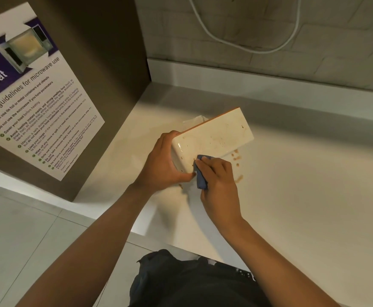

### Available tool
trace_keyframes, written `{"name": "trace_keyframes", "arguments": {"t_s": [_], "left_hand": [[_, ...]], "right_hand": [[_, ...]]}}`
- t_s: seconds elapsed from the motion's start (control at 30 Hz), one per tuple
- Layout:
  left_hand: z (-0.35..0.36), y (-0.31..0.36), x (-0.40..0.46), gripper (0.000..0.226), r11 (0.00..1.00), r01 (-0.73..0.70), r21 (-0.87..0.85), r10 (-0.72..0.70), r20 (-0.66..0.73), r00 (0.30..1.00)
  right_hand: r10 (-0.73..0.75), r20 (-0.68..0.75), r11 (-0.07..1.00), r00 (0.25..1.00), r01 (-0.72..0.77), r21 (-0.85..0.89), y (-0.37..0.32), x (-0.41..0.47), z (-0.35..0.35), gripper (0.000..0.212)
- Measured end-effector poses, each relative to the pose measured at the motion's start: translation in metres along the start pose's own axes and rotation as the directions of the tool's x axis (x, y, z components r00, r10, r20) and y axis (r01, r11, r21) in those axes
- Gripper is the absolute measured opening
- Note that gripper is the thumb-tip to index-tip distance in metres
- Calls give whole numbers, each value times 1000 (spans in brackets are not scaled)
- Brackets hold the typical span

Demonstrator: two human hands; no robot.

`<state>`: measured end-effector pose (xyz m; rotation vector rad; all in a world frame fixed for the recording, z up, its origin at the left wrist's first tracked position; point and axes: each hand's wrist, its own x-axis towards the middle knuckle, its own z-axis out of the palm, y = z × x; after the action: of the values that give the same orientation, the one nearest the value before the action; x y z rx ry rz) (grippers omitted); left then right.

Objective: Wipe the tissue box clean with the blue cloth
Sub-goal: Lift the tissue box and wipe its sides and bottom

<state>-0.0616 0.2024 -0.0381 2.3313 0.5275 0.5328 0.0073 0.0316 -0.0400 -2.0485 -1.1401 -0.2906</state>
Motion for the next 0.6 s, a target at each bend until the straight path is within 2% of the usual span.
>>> {"name": "trace_keyframes", "arguments": {"t_s": [0.23,0.33,0.47,0.6], "left_hand": [[0,3,-2,116,1000,15,11,-15,-6,1000],[-2,3,0,113,999,28,-22,-28,-3,1000],[-4,7,-3,109,1000,21,-20,-21,-9,1000],[-2,6,-2,112,999,35,2,-35,-23,999]], "right_hand": [[103,1,995,995,-103,7,-12,28,-1,48],[69,23,997,997,-68,-39,-18,22,6,47],[-19,37,1000,999,18,19,-12,18,-6,42],[3,73,1000,997,-5,28,-2,14,-10,33]]}}
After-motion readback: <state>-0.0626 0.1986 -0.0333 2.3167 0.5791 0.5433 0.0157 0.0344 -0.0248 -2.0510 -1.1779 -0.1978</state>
